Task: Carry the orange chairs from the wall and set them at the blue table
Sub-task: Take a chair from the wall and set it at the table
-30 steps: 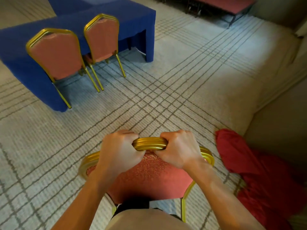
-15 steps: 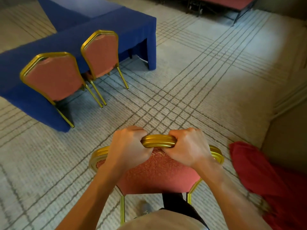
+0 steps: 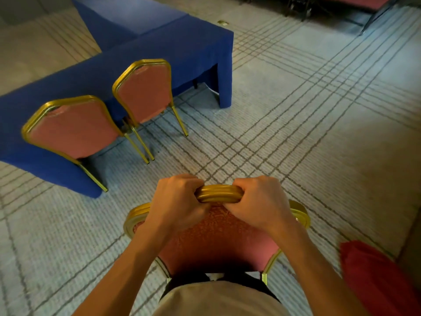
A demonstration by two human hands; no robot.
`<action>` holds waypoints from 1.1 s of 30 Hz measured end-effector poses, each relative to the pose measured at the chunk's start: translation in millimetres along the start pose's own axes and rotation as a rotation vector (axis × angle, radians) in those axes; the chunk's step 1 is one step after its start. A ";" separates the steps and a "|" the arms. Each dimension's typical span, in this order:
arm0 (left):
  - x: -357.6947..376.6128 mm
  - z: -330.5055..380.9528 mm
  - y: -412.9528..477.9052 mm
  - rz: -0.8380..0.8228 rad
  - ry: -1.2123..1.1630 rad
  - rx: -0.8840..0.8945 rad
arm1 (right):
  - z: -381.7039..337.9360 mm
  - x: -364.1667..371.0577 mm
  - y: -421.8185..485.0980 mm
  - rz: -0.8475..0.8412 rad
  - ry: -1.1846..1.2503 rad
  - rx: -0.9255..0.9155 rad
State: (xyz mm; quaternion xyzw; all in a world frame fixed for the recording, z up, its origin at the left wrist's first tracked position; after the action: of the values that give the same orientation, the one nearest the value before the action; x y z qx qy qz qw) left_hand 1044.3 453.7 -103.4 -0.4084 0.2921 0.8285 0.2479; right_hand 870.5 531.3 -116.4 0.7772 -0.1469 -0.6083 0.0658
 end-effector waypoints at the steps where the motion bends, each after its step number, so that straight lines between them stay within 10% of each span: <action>1: 1.5 -4.0 14.6 0.006 0.006 -0.001 | 7.3 3.7 13.5 0.021 0.020 -0.013; 33: 31.0 -257.2 499.1 0.062 -0.030 -0.032 | 160.7 122.0 529.6 0.023 -0.049 0.007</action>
State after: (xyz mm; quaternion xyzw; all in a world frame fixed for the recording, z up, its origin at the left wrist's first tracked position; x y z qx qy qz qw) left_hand 840.2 -70.1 -115.9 -0.3908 0.2878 0.8463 0.2198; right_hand 663.4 3.9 -121.0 0.7606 -0.1595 -0.6257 0.0667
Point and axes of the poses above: each hand's wrist, its own y-axis towards the middle knuckle, its own x-axis out of the palm, z = x × y, the point moved 3 cm from there along y, towards the middle knuckle, and after that the axes turned 8 degrees about -y, right-handed, at the moved point
